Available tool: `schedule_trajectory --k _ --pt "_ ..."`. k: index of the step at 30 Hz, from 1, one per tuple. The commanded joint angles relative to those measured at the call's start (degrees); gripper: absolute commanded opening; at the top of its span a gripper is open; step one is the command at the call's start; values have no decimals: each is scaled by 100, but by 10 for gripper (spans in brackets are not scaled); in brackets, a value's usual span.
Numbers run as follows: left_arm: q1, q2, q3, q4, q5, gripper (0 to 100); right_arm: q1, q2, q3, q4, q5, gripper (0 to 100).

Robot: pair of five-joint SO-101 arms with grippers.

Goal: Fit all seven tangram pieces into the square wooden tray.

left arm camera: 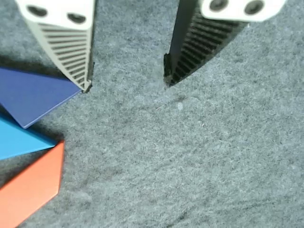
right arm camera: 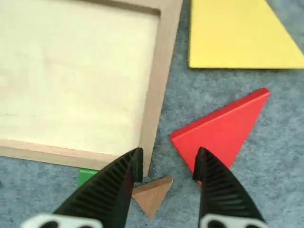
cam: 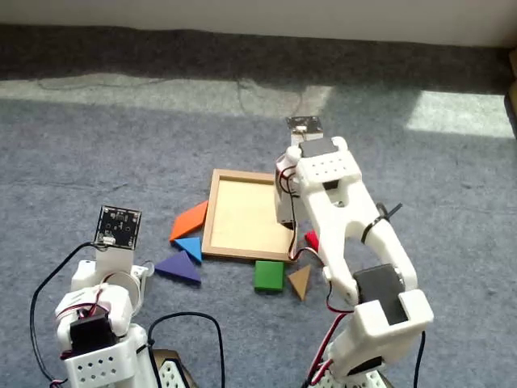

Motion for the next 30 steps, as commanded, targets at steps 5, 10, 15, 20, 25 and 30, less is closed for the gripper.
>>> schedule_trajectory --k 5,10,15,20,25,30 --pt "-75 -198 -22 -44 -18 250 470 -57 -242 57 53 235" --pt "-75 -198 -22 -44 -18 251 611 224 -48 4 62 333" --pt "-75 -198 -22 -44 -18 251 620 840 -31 -382 62 333" --pt "-75 -198 -22 -44 -18 251 585 1147 -31 -374 62 330" --pt "-75 -198 -22 -44 -18 251 585 1156 -31 -365 70 191" --pt "-75 -198 -22 -44 -18 250 593 1138 -31 -365 70 90"
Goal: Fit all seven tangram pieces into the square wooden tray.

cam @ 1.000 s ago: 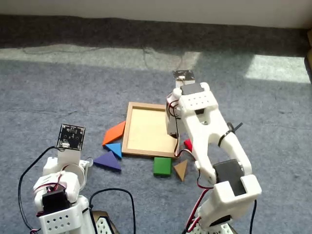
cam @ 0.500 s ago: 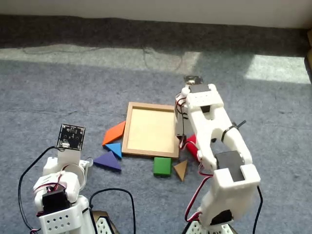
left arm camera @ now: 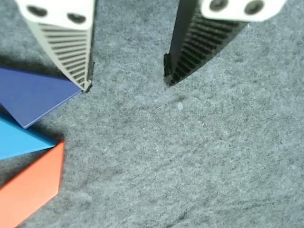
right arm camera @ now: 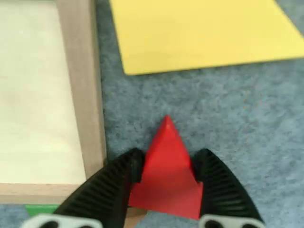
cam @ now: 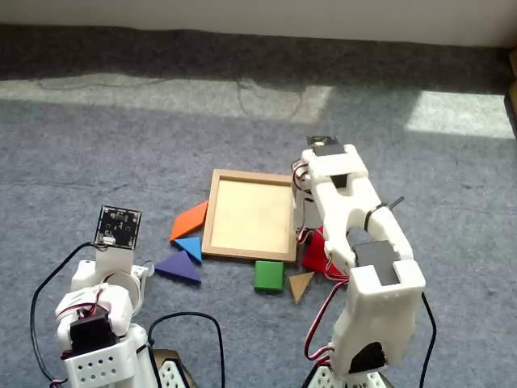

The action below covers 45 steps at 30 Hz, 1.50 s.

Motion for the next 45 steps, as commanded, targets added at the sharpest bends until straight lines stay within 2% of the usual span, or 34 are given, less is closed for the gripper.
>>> schedule_trajectory --k 1,6,12,14,18,26,31,36,45 --pt "-75 -198 -22 -44 -18 250 4 -40 -22 -13 62 88" --pt "-75 -198 -22 -44 -18 250 13 -365 -13 224 193 84" --pt "-75 -198 -22 -44 -18 250 -4 -1411 163 330 281 88" --pt "-75 -198 -22 -44 -18 251 -13 -1842 400 356 536 90" --pt "-75 -198 -22 -44 -18 252 -277 -2677 1191 286 659 148" --pt "-66 -198 -22 -44 -18 252 -523 -4004 3468 -1815 651 166" --pt "-66 -198 -22 -44 -9 252 -620 -3811 3987 -2000 659 192" --pt "-66 -198 -22 -44 0 252 -690 -3116 3354 -1262 659 378" --pt "-66 -198 -22 -44 0 252 -708 -2765 3064 -1200 659 386"
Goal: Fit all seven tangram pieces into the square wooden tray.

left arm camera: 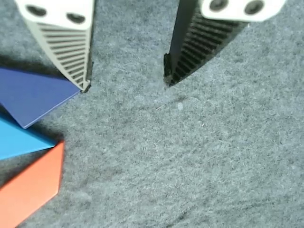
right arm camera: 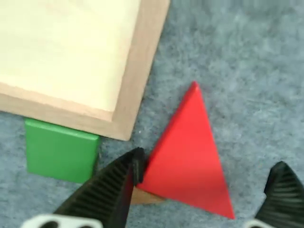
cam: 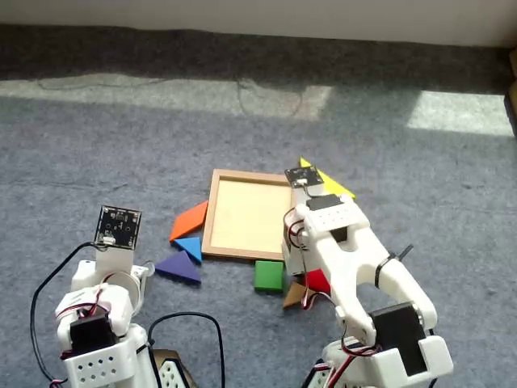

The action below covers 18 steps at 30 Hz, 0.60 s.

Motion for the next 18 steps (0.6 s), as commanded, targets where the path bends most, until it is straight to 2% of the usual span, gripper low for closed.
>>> schedule_trajectory --k 1,8,18 --pt "-66 -198 -22 -44 0 252 -48 -31 -242 66 62 386" --pt "-66 -198 -22 -44 0 252 -48 -75 -145 708 589 386" --pt "-66 -198 -22 -44 0 252 -66 -22 207 532 1284 385"
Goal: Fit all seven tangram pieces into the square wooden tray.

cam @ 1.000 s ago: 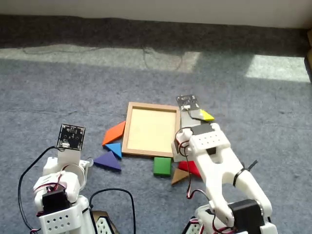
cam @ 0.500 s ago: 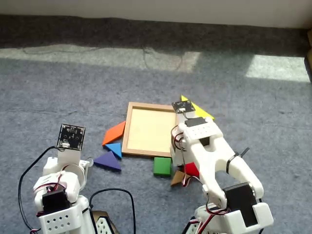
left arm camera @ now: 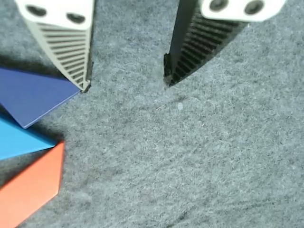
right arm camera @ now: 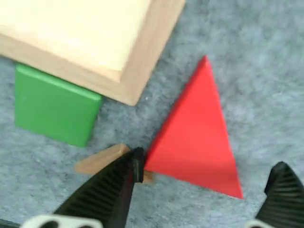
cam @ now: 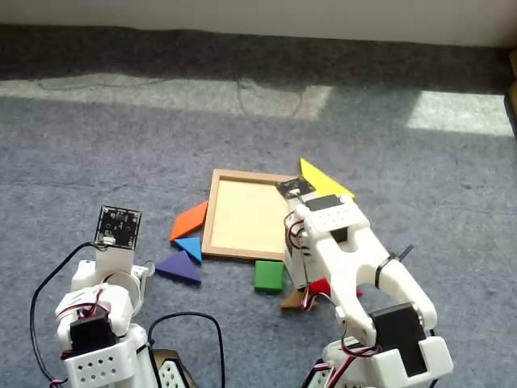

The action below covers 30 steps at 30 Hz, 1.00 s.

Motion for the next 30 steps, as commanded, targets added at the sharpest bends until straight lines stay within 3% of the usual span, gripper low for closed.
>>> schedule_trajectory --k 1,5,11,21,30 --pt "-66 -198 -22 -44 0 252 -66 -22 242 -171 404 382" --pt "-66 -198 -22 -44 0 252 -57 -22 549 -374 818 279" --pt "-66 -198 -22 -44 0 252 -48 -22 585 -549 862 161" --pt "-66 -198 -22 -44 0 252 -13 -154 418 -330 862 111" --pt "-66 -198 -22 -44 -9 252 -13 -1341 409 -303 844 61"
